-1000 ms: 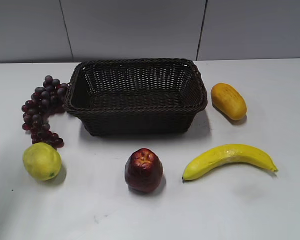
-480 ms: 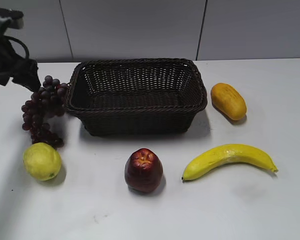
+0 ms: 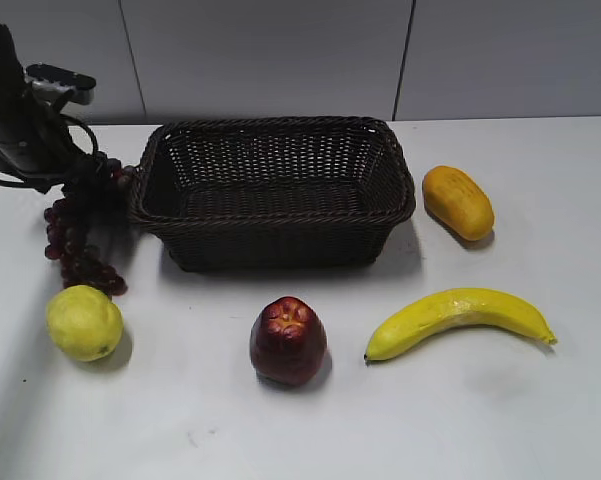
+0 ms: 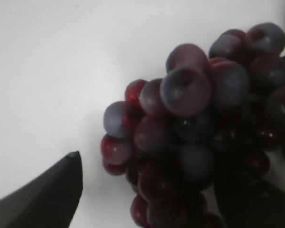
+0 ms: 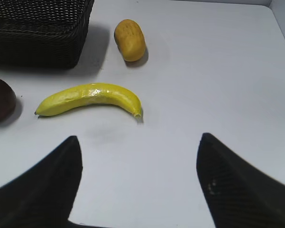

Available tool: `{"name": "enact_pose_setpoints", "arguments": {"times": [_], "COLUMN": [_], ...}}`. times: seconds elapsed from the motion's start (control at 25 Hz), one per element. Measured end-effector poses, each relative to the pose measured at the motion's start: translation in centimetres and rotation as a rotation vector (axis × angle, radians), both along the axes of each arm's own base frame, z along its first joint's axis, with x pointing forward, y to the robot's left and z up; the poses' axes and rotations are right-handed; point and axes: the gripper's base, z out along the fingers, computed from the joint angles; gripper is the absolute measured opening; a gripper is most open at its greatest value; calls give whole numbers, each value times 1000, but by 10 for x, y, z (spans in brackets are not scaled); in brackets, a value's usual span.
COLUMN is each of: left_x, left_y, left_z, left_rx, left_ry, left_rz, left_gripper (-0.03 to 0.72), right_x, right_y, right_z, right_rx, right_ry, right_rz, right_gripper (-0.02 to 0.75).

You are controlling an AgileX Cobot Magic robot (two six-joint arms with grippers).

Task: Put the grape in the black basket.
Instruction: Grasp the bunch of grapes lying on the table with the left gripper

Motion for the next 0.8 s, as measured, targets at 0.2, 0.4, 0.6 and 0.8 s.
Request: {"name": "enact_pose_setpoints", "arguments": {"times": [0.2, 0.4, 0.6, 0.8], "left_x": [6, 8, 9, 9], "left_y": [-3, -3, -5, -5], "left_z": [-13, -19, -18, -18], "left_rx": [6, 2, -27, -30], "left_ry": [0, -2, -10, -13], "left_rz": [-22, -19, 1, 3], "left_gripper": [647, 579, 276, 232], "right_x": [0, 0, 0, 0], "right_y": [0, 0, 0, 0], "right_z": [0, 0, 0, 0], "right_rx": [0, 0, 0, 0], "right_ry": [0, 0, 0, 0], "right_rz": [0, 0, 0, 0], "right_gripper": [572, 572, 572, 572]}}
